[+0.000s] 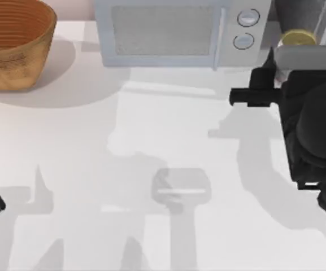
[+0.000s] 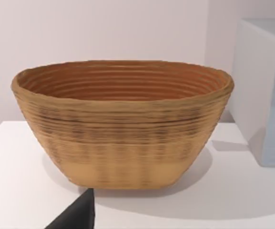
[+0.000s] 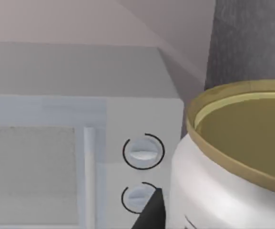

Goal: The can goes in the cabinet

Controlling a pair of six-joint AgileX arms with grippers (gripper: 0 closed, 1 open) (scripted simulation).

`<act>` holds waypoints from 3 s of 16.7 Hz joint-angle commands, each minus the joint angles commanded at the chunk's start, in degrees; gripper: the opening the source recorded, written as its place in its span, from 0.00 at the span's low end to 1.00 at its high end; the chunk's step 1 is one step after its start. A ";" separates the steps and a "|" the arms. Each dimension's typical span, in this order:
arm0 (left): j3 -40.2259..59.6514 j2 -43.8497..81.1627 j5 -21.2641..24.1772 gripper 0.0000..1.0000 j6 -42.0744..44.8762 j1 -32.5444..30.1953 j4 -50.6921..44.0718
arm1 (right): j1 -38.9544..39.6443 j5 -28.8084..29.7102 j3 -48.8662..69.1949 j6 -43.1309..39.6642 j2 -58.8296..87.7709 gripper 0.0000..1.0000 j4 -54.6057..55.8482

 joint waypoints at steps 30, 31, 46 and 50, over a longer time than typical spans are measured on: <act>0.00 0.00 0.00 1.00 0.00 0.00 0.00 | -37.85 -42.12 -32.78 0.34 -85.87 0.00 -50.66; 0.00 0.00 0.00 1.00 0.00 0.00 0.00 | -37.76 -42.01 -31.93 0.42 -85.25 0.00 -50.81; 0.00 0.00 0.00 1.00 0.00 0.00 0.00 | -33.99 -37.75 5.73 1.04 -57.50 0.00 -59.38; 0.00 0.00 0.00 1.00 0.00 0.00 0.00 | -33.07 -36.46 15.95 0.96 -49.67 0.00 -61.89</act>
